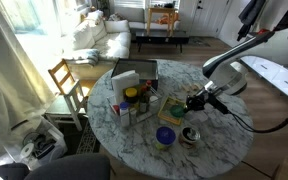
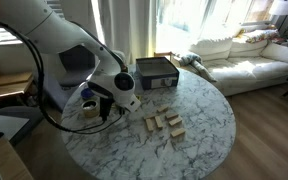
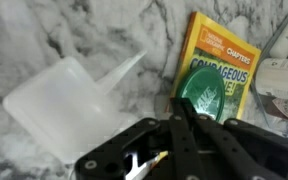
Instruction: Swap the lids on the can
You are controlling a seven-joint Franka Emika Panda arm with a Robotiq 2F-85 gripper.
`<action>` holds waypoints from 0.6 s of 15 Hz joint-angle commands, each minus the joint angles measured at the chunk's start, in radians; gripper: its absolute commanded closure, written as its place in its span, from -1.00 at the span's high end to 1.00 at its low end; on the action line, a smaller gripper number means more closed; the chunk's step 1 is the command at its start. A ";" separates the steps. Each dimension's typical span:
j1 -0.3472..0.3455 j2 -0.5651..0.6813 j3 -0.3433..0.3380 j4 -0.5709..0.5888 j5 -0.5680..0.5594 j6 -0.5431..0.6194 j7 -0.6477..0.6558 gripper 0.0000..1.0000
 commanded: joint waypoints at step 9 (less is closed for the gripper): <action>-0.082 -0.157 -0.032 -0.021 -0.088 -0.458 -0.270 -0.98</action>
